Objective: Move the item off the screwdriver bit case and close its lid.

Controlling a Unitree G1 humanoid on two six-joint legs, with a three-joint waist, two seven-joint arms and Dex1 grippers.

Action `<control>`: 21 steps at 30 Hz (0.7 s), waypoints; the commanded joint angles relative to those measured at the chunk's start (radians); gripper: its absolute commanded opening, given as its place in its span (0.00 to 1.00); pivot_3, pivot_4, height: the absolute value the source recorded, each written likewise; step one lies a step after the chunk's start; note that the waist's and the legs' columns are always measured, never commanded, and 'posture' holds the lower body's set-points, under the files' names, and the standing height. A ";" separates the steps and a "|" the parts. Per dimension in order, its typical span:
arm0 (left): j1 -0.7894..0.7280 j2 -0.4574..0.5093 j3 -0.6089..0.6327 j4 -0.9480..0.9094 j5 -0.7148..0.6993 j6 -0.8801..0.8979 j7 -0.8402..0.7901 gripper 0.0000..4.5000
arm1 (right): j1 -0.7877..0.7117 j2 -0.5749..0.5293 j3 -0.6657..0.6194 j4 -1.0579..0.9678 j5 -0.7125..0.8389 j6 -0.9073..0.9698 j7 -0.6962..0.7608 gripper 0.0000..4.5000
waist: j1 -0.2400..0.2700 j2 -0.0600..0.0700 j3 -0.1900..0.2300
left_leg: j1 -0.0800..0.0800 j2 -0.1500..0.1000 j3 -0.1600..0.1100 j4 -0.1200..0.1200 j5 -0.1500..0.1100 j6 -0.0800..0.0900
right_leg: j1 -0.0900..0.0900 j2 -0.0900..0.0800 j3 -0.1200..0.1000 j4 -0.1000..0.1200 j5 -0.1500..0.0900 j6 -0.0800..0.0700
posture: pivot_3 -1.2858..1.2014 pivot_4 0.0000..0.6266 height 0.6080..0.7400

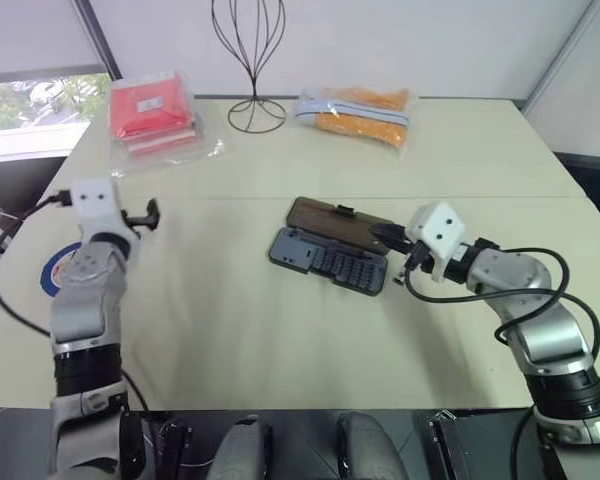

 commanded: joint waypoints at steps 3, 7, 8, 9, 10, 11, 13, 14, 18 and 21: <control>-0.048 -0.022 -0.119 -0.067 -0.129 -0.049 -0.249 1.00 | -0.033 -0.014 -0.044 0.010 0.013 0.045 -0.010 0.56 | 0.000 0.000 0.000 | 0.000 0.000 0.000 0.000 0.000 0.000 | 0.000 0.000 0.000 0.000 0.000 0.000 | 0.52 0.24 1.00; -0.066 -0.001 -0.204 -0.035 -0.156 -0.039 -0.391 1.00 | -0.076 -0.021 -0.021 0.068 -0.035 0.052 -0.027 0.99 | -0.006 0.000 0.000 | 0.000 0.000 0.001 0.000 0.000 0.000 | 0.000 0.001 0.000 0.000 0.000 0.000 | 0.52 0.24 1.00; -0.074 0.021 -0.248 -0.016 -0.143 -0.055 -0.452 1.00 | -0.097 -0.014 -0.017 0.082 -0.028 0.083 -0.026 0.99 | -0.007 0.000 0.000 | 0.000 0.000 0.001 0.000 0.000 0.000 | 0.000 0.001 0.000 0.000 0.000 0.000 | 0.52 0.24 1.00; -0.088 0.034 -0.282 0.016 -0.131 -0.079 -0.506 1.00 | -0.127 -0.003 -0.009 0.102 -0.026 0.132 -0.034 0.99 | -0.008 0.000 0.000 | 0.001 0.000 0.001 0.000 0.000 0.000 | 0.000 0.001 0.000 0.000 0.000 0.000 | 0.52 0.24 1.00; -0.106 0.039 -0.300 0.053 -0.125 -0.099 -0.537 1.00 | -0.163 0.010 0.005 0.128 -0.029 0.185 -0.044 0.99 | -0.008 0.001 0.000 | 0.001 0.001 0.001 0.000 0.000 0.000 | 0.000 0.001 0.000 0.000 0.000 0.000 | 0.52 0.24 1.00; -0.122 0.040 -0.310 0.085 -0.120 -0.116 -0.554 1.00 | -0.196 0.029 0.012 0.154 -0.037 0.231 -0.069 0.99 | -0.008 0.001 0.000 | 0.001 0.001 0.001 0.000 0.000 0.000 | 0.000 0.001 0.001 0.000 0.000 0.000 | 0.52 0.24 1.00; -0.144 0.035 -0.315 0.128 -0.109 -0.143 -0.562 1.00 | -0.258 0.068 0.018 0.208 -0.053 0.326 -0.130 0.99 | -0.008 0.001 0.000 | 0.001 0.000 0.001 0.000 0.000 0.000 | 0.000 0.001 0.000 0.000 0.000 0.000 | 0.52 0.24 1.00; -0.149 0.034 -0.317 0.141 -0.106 -0.153 -0.565 1.00 | -0.293 0.092 0.020 0.241 -0.074 0.366 -0.178 0.99 | -0.006 0.001 0.000 | 0.001 0.000 0.001 0.000 0.000 0.000 | 0.000 0.001 0.001 0.000 0.000 0.000 | 0.52 0.24 1.00; -0.141 0.029 -0.328 0.161 -0.094 -0.180 -0.579 1.00 | -0.424 0.178 0.017 0.354 -0.115 0.548 -0.315 0.99 | -0.006 0.001 0.000 | -0.002 0.000 0.001 -0.001 0.000 0.000 | -0.003 0.001 0.000 0.000 0.000 0.000 | 0.52 0.24 1.00; -0.129 0.025 -0.328 0.155 -0.092 -0.183 -0.582 1.00 | -0.478 0.208 0.011 0.388 -0.110 0.684 -0.346 0.99 | -0.005 0.001 0.000 | -0.007 0.000 0.001 0.000 0.001 -0.001 | -0.009 0.001 0.000 0.002 0.000 0.000 | 0.52 0.24 1.00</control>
